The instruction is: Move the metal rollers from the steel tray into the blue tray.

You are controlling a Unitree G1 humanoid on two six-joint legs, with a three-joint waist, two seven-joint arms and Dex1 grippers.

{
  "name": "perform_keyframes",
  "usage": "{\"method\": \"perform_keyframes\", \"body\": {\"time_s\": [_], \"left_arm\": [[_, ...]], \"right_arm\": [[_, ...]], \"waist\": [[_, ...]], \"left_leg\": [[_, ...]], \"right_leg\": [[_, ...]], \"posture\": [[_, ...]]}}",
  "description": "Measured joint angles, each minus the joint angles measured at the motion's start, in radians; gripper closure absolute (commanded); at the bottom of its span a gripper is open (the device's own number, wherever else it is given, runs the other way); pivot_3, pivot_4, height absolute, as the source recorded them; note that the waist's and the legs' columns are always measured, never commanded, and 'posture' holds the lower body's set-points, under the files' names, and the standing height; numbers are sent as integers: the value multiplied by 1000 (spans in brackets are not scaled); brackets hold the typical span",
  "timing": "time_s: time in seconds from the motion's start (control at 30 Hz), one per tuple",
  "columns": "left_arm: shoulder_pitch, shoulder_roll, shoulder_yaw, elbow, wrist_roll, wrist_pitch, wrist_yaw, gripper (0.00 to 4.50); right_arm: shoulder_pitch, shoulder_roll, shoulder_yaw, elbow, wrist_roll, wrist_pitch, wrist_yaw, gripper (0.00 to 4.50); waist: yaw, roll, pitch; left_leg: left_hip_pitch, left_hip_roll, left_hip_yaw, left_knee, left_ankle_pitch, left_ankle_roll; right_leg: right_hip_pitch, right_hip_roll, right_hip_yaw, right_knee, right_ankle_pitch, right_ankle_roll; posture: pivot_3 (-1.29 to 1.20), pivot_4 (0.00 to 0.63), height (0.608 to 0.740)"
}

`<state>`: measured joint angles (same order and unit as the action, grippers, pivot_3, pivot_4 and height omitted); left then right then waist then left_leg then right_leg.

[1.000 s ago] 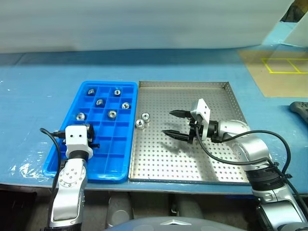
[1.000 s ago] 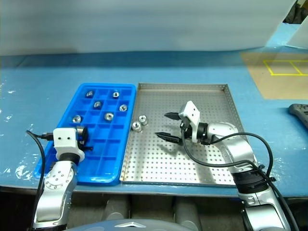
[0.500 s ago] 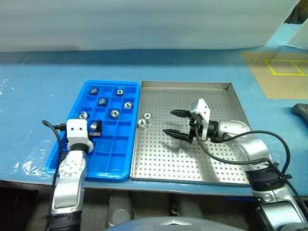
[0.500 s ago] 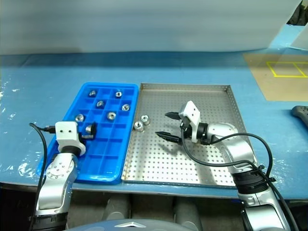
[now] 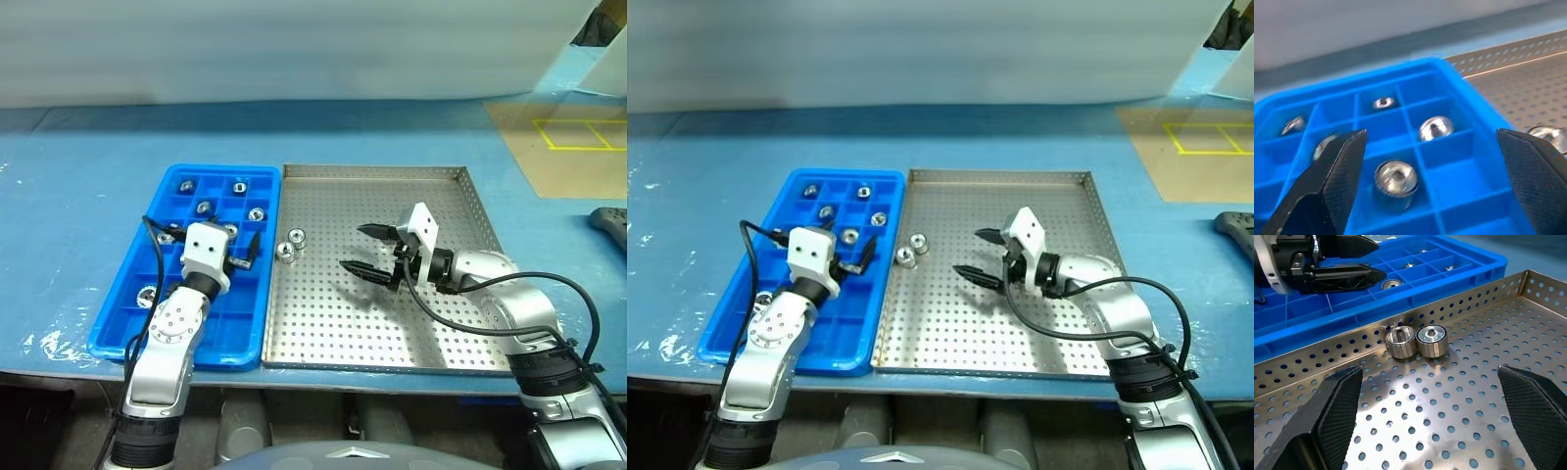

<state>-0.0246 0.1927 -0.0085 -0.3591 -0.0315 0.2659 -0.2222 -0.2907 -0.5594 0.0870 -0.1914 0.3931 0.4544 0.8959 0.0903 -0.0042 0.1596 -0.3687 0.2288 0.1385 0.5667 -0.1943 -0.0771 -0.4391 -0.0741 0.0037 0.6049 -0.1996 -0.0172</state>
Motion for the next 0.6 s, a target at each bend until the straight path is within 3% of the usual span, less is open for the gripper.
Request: {"method": "perform_keyframes", "body": {"time_s": [0.6], "left_arm": [[-213, 63, -114, 195, -40, -107, -251, 44]], "right_arm": [[119, -53, -120, -108, 7, 32, -80, 0]], "waist": [[-53, 0, 0]], "left_leg": [[0, -1, 0, 1, 1, -2]], "right_leg": [[1, 0, 2, 1, 0, 0]], "posture": [[-162, 150, 740]]}}
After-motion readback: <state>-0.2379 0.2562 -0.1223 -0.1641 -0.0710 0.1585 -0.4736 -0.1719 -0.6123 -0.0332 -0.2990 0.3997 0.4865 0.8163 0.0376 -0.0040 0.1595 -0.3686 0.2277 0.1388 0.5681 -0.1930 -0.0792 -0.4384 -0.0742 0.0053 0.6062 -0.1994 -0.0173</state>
